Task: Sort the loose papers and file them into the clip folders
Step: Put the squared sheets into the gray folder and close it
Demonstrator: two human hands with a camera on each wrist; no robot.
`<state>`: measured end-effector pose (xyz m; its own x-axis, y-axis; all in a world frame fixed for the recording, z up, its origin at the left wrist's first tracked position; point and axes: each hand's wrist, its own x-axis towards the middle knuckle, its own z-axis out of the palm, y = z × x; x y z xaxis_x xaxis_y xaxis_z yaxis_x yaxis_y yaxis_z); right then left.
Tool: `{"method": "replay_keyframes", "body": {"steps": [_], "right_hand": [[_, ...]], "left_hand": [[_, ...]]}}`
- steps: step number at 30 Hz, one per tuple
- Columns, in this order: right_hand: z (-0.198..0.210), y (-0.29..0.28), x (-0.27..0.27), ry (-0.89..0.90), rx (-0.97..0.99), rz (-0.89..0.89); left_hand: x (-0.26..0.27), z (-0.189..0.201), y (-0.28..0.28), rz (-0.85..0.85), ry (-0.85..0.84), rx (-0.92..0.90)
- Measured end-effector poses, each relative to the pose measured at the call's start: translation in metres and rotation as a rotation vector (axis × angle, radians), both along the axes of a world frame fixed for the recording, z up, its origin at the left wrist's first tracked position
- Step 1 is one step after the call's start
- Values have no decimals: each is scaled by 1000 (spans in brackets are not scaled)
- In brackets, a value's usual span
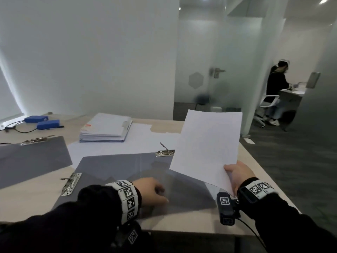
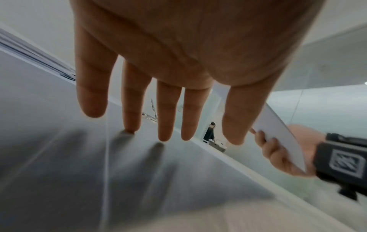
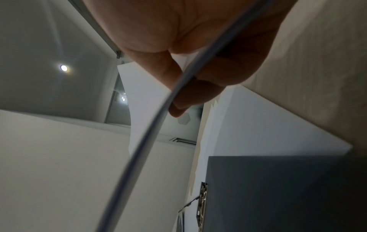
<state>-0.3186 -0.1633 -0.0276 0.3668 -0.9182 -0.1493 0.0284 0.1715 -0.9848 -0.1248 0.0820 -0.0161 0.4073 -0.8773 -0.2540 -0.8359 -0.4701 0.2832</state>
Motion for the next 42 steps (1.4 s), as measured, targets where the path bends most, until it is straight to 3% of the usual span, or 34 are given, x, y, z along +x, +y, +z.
{"method": "replay_keyframes", "body": {"steps": [3,7,12,19,24,29,34,42], "right_hand": [[7,17,3,0,27,41],[6,30,8,99,26,140],[-6,41,15,180,65,281],[1,36,21,381,51,461],[9,8,50,583,-15,437],[12,-8,70,810,8,590],[19,-15,84,834,2,659],[-1,-26,127,647,-44,446]], "left_hand": [[19,11,-16,139,169,-143],[42,20,-37,498,856,-458],[74,14,-59,581,1170,-436],[104,-18,-70,572,1008,-307],[109,-31,-68,572,1023,-239],[123,-25,-63,521,999,-142],[130,-29,-62,482,982,-90],[133,-35,-60,530,1002,-146]]}}
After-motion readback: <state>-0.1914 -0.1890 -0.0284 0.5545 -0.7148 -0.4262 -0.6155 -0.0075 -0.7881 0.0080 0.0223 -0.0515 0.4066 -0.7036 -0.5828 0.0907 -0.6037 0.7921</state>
